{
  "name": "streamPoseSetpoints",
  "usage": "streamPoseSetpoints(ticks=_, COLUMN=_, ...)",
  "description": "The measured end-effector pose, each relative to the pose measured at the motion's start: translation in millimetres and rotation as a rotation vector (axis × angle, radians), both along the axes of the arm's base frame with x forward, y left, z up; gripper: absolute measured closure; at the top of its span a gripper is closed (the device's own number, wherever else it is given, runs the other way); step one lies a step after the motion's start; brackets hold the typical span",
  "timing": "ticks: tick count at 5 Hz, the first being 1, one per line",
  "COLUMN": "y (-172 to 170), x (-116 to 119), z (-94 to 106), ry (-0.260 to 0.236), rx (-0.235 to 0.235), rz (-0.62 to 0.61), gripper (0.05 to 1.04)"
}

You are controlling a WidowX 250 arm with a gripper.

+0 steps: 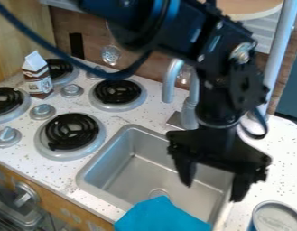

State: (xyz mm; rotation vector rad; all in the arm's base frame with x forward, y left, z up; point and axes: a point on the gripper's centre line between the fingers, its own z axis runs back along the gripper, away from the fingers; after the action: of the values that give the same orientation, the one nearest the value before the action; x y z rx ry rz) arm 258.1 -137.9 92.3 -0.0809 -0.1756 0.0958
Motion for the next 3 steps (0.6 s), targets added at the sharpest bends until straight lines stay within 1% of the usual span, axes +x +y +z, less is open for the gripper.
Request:
streamPoseSetpoints(ticks=1, y=9.8, x=-16.6, z=-21.2, ry=0.027, rx=0.026, rz=-0.033, gripper=0.084)
streamPoseSetpoints(ticks=2, y=-6.9, x=-21.4, z=-47.3, ry=0.057, rx=0.009, rz=-0.121, gripper=0.084)
streamPoseSetpoints(ticks=3, y=-43.8, x=-29.7, z=-77.1, ry=0.113, rx=0.004, rz=-0.206, gripper=0.084)
